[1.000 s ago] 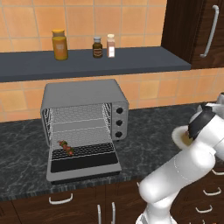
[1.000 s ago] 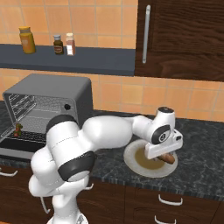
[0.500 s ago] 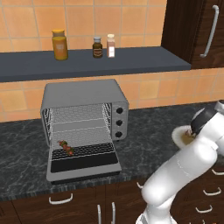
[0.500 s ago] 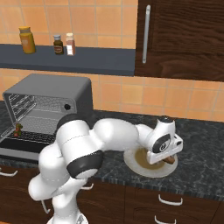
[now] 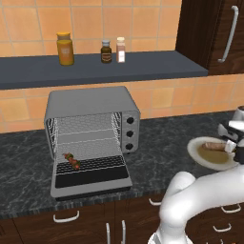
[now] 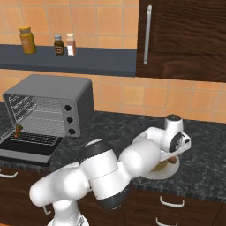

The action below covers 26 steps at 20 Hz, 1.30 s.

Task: Pick up the kebab skewer and baguette bread, and place them inside the toaster oven. Close the toaster oven door and start by setting the timer.

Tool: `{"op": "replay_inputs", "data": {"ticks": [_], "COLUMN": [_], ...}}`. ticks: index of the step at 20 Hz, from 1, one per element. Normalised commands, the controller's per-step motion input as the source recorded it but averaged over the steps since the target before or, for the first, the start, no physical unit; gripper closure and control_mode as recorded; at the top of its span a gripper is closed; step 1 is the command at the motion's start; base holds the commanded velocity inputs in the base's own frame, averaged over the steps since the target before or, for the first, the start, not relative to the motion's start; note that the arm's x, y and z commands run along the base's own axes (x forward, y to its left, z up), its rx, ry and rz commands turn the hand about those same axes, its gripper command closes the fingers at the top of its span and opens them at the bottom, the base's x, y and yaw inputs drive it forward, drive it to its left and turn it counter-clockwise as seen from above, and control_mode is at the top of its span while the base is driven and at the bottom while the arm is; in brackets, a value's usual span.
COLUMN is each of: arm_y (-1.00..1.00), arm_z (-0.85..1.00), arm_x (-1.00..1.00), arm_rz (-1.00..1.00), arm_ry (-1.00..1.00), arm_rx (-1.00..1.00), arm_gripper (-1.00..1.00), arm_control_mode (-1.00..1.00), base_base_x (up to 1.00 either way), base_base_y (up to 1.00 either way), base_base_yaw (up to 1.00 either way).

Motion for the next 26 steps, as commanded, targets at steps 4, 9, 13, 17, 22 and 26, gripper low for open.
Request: {"op": "replay_inputs", "data": {"ticks": [4, 9, 13, 17, 22, 26], "arm_y": [-0.21, 0.0, 0.0, 0.1, 0.13, 0.0], "arm_z": [-0.13, -0.25, -0.12, -0.19, -0.22, -0.12], "arm_x": [0.1, 0.0, -0.05, -0.2, 0.0, 0.36], "arm_rz": [0.0, 0.0, 0.0, 0.0, 0.01, 0.07], "arm_ry": [0.0, 0.0, 0.0, 0.0, 0.0, 0.0], "arm_rx": [0.0, 0.0, 0.0, 0.0, 0.0, 0.0], "arm_gripper": [-1.0, -1.0, -1.0, -1.0, -1.0, -1.0], "arm_control_mode": [-1.0, -1.0, -1.0, -1.0, -1.0, -1.0], "base_base_x": [0.0, 0.0, 0.0, 0.0, 0.0, 0.0], "base_base_y": [0.0, 0.0, 0.0, 0.0, 0.0, 0.0], "base_base_yaw": [0.0, 0.0, 0.0, 0.0, 0.0, 0.0]}}
